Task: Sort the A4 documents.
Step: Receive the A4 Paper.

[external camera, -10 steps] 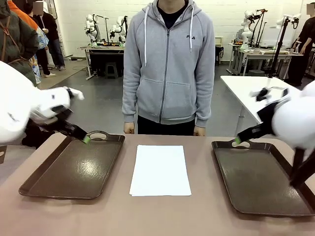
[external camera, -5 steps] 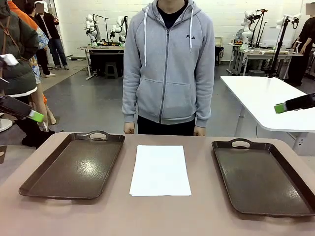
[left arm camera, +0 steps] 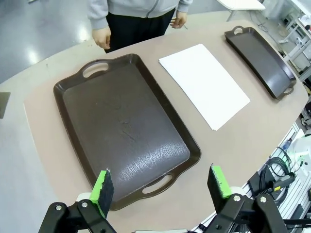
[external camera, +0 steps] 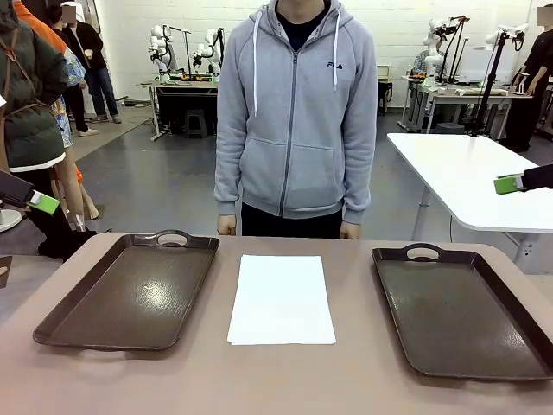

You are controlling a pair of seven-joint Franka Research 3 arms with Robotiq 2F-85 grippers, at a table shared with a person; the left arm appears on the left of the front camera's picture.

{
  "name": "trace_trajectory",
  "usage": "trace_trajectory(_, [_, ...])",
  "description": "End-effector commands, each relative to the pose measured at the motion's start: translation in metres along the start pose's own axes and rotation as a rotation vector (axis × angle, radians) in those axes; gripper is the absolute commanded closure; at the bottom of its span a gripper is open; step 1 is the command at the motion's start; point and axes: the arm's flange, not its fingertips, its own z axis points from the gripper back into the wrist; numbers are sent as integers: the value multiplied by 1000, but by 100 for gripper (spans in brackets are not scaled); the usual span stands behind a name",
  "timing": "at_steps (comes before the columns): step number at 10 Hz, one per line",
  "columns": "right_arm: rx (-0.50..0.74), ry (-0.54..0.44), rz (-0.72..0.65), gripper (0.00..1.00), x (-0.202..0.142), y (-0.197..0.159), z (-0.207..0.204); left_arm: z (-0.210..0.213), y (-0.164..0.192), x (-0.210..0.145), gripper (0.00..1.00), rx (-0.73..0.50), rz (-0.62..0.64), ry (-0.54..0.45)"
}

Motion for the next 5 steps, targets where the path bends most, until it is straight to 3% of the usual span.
trace_trajectory(1, [11,2,4,0,-43,12,-17,-38,-21,-62,0,-72,-30,-25])
trace_trajectory(5, [20,3,7,0,-43,13,-20,-42,-22,-61,0,-85,-40,-21])
